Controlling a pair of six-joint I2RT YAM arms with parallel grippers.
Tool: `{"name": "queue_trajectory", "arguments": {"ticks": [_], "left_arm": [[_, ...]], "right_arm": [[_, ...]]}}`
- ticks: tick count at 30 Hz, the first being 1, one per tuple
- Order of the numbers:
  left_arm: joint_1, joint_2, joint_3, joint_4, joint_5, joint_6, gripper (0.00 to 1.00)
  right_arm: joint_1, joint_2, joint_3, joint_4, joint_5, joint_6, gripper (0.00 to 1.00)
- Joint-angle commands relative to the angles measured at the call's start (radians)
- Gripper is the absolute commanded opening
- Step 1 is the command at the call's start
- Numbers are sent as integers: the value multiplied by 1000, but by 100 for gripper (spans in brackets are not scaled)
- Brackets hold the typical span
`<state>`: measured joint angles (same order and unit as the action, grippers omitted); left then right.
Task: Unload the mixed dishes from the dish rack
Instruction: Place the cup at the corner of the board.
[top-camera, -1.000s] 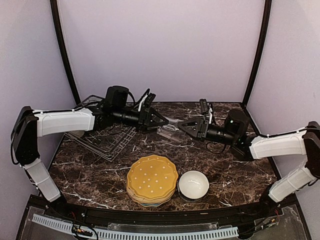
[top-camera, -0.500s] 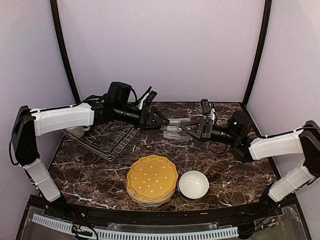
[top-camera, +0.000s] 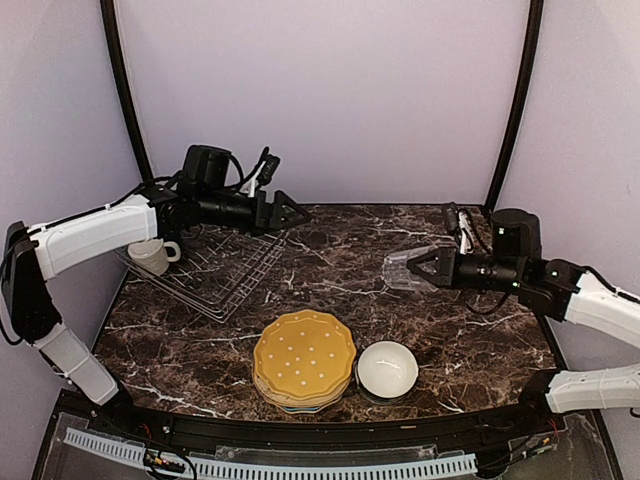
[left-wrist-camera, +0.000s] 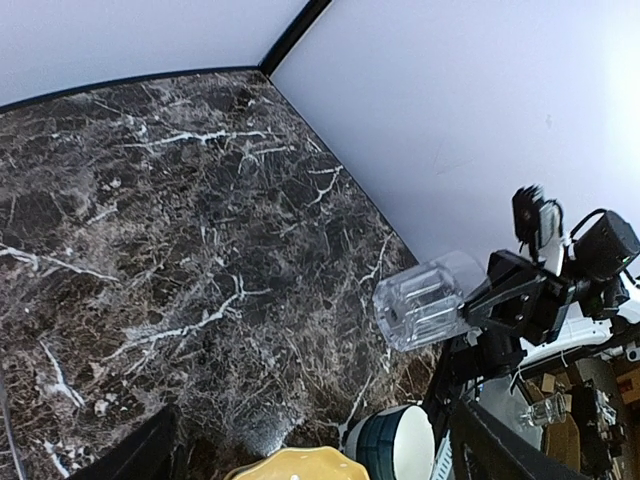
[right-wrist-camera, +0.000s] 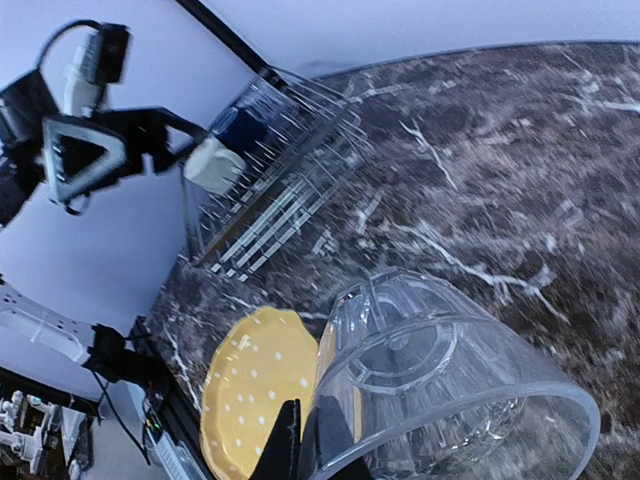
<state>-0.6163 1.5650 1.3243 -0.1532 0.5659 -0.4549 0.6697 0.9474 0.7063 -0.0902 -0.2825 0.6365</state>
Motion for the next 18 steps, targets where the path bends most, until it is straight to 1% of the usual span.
{"name": "queue_trajectory", "arguments": {"ticks": [1, 7, 13, 15, 18], "left_arm": [[32, -73, -40, 49, -44, 2, 90], [77, -65, -48, 73, -12, -40, 90], [95, -42, -53, 85, 10, -70, 90], [96, -36, -53, 89, 21, -80, 90], [98, -31, -57, 98, 24, -87, 90]], "right_arm": [[23, -56, -6, -408, 115, -33, 0], [159, -99, 10, -664, 217, 43, 0], [290, -28, 69, -865, 279, 128, 0], [323, 0, 72, -887, 301, 142, 0], [351, 47, 67, -862, 275, 138, 0]]}}
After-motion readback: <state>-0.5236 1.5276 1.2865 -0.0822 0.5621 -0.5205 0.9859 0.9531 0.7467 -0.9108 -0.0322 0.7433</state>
